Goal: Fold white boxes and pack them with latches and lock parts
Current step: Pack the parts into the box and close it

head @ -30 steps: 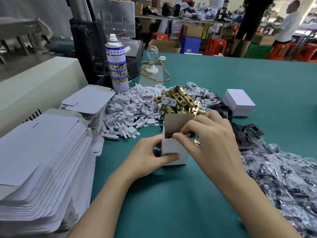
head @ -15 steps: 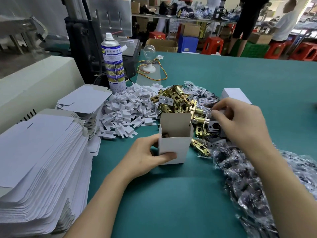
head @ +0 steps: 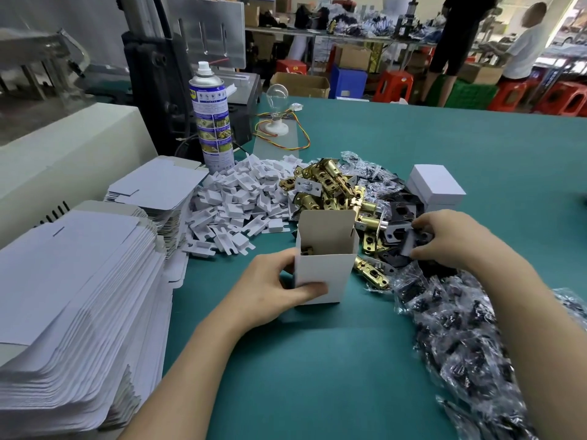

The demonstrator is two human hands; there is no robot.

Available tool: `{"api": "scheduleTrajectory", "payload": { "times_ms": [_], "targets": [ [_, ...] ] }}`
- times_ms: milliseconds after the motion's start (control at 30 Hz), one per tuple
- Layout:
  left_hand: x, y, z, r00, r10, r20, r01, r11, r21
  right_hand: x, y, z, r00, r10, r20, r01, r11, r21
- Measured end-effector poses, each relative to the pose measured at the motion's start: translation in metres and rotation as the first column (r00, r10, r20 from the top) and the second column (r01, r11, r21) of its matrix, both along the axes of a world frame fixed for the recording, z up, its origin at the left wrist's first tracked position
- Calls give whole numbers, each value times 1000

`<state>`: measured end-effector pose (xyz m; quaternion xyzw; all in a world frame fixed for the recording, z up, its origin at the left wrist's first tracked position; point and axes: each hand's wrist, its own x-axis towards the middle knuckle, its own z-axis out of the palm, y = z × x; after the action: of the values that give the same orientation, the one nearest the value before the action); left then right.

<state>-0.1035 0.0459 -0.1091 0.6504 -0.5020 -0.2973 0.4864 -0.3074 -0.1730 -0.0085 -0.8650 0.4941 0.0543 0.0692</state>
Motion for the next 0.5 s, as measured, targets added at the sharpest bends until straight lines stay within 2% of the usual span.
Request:
{"api": "scheduleTrajectory", "payload": {
  "times_ms": [167,267,400,500],
  "targets": [
    [0,0,1,1000,-8,7,9,1000,-8,-2,3,3,987,40,158,-35,999,-36],
    [0,0,1,1000,-11,2,11,1000,-14,-2,11,9,949,79,304,-67,996,-50],
    [1,-1,-1,1000,-11,-2,11,1000,-5,-1,30,25,828,148,541,-120,989,-86],
    [1,-1,-1,1000,-9,-6,9,1000,-5,-1,47,39,653,83,753,-154,988,24]
  ]
}}
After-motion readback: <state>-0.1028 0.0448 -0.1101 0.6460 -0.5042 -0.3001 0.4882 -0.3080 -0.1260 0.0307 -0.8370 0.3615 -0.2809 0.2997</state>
